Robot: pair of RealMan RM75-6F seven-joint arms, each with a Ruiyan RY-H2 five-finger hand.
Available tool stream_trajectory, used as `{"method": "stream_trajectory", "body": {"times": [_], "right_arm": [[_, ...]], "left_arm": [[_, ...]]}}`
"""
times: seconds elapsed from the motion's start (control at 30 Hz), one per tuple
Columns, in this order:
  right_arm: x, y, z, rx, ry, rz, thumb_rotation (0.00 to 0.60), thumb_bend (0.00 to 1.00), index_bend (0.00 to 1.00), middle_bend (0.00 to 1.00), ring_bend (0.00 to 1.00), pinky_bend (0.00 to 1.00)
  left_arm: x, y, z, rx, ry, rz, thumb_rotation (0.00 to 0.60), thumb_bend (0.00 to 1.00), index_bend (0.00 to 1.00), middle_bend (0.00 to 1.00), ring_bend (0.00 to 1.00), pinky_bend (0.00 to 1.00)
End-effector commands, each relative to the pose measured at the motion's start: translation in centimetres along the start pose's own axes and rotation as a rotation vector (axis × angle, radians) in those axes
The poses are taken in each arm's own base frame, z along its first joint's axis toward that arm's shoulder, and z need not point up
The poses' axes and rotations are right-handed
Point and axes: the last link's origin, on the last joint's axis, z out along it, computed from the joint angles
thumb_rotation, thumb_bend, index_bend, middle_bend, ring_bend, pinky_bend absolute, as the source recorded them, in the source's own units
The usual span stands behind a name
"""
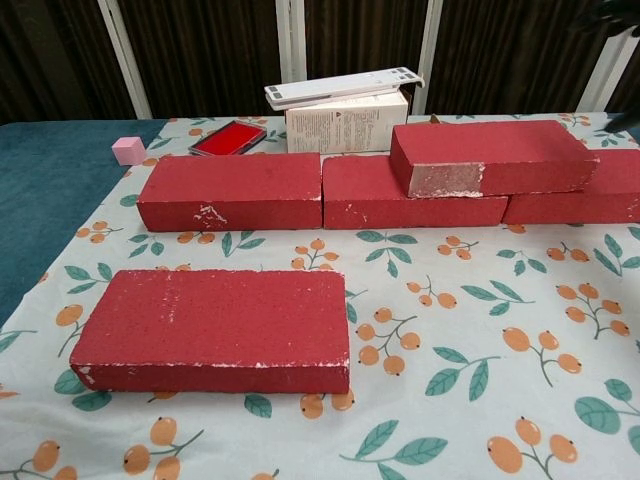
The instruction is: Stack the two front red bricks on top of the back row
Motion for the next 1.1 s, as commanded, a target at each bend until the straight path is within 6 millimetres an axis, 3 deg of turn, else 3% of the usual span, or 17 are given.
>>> {"method": "stream_trajectory", "body": {"times": [0.03, 0.2, 0.4, 0.8, 1.1], "right_arm": [[-2.4, 2.8, -9.8, -0.018, 0.067, 0.084, 0.6, 0.15, 0.0, 0.0, 0.0, 0.0], [-4.6, 3.9, -14.9, -0.055, 0.103, 0.092, 0.6, 0.15, 0.0, 0.0, 0.0, 0.0], [-6.7, 4.9, -18.5, -0.116, 0.051, -0.018, 0.6, 0.15, 0.0, 0.0, 0.0, 0.0], [-8.6, 6.3, -19.7, -0.166, 0.141, -0.022, 0.6, 0.15, 0.0, 0.0, 0.0, 0.0], [-8.1, 6.7, -19.9, -0.135, 0.188, -0.013, 0.6, 0.15, 0.0, 0.0, 0.0, 0.0]], "left_arm": [[0.1, 0.1, 0.0, -0.016, -0.005, -0.011, 0.6, 0.01, 0.0, 0.0, 0.0, 0.09], [0.3, 0.1, -0.2, -0.041, -0.013, -0.031, 0.6, 0.01, 0.0, 0.0, 0.0, 0.09], [0.4, 0.1, -0.3, -0.067, -0.027, -0.043, 0.6, 0.01, 0.0, 0.0, 0.0, 0.09], [0.9, 0.0, -0.9, -0.078, -0.032, -0.077, 0.6, 0.0, 0.0, 0.0, 0.0, 0.09], [0.6, 0.6, -1.3, -0.097, -0.071, -0.087, 0.6, 0.01, 0.0, 0.0, 0.0, 0.09]]}}
